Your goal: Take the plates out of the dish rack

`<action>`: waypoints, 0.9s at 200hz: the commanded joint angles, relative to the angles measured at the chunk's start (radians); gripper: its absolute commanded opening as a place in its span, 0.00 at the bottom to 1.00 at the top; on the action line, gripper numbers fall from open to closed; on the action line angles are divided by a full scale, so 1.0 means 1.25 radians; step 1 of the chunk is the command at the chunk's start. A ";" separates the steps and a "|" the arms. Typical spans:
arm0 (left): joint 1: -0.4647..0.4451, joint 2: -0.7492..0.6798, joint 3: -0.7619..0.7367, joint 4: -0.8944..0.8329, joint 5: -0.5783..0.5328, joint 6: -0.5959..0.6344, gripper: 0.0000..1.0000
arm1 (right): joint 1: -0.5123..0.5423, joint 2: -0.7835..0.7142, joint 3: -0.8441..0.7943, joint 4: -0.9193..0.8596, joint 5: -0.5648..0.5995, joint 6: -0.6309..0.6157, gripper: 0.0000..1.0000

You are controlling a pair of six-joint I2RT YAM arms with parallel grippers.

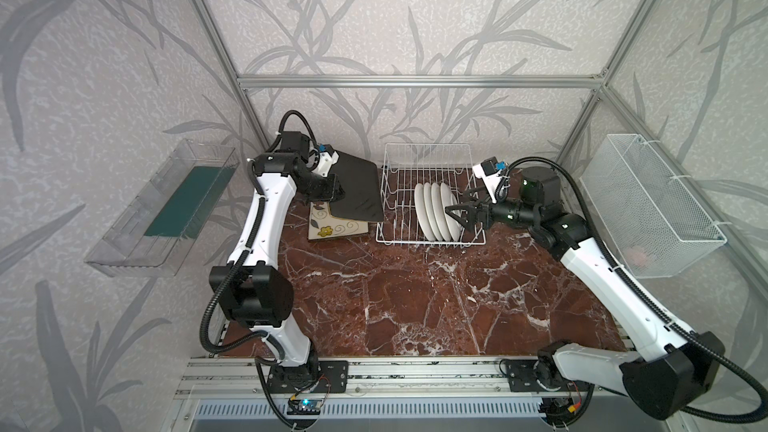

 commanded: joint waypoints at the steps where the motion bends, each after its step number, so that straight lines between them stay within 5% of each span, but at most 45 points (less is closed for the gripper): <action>1: 0.017 -0.031 0.028 0.030 -0.023 0.052 0.00 | 0.006 -0.001 0.021 -0.018 0.026 -0.023 0.99; 58: 0.051 0.008 0.020 0.045 -0.044 0.074 0.00 | 0.006 0.004 0.019 -0.039 0.046 -0.037 0.99; 180: 0.121 0.232 0.168 -0.066 0.131 0.172 0.00 | 0.007 0.045 0.034 -0.052 0.051 -0.052 0.99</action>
